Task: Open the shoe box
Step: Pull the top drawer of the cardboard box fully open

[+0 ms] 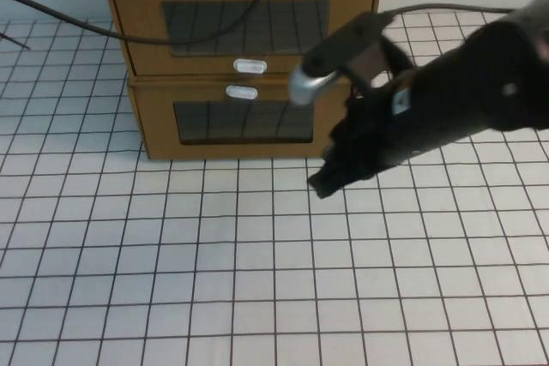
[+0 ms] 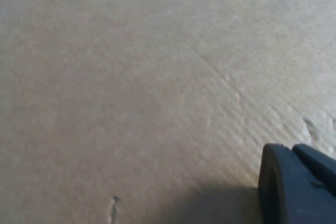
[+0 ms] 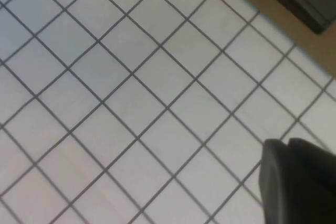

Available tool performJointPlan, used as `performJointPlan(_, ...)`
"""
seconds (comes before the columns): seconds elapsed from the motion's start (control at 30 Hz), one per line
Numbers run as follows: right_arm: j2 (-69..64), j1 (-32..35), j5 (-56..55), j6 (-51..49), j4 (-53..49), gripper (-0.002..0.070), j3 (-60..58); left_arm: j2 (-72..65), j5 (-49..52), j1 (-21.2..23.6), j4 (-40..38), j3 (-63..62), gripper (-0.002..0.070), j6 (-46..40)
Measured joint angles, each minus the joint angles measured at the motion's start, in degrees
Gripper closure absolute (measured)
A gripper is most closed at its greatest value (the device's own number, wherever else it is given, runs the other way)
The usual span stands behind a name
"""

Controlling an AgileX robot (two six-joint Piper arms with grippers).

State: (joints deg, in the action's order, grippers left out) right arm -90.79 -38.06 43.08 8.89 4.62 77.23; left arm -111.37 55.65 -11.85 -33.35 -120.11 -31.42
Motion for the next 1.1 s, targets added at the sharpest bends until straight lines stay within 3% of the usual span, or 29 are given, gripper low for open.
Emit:
performJointPlan(0.17,-6.8,-8.3,-1.7,-2.9,-18.1,0.0689,6.6,0.0,0.1,0.0,0.0,0.0,0.0677,1.1)
performJointPlan(0.3,-9.3,-11.0,-6.5,-3.0,-29.0,0.0659,7.5,0.0,0.3,0.0,0.0,0.0,0.0677,1.3)
performJointPlan(0.6,-11.3,-11.0,-16.1,-3.1,-42.5,0.0393,7.7,0.0,0.6,0.0,0.0,0.0,0.0677,1.2)
performJointPlan(1.1,-20.4,-8.2,-22.2,-3.1,-51.4,0.0374,13.5,0.0,0.7,0.0,0.0,-0.1,0.0677,1.2)
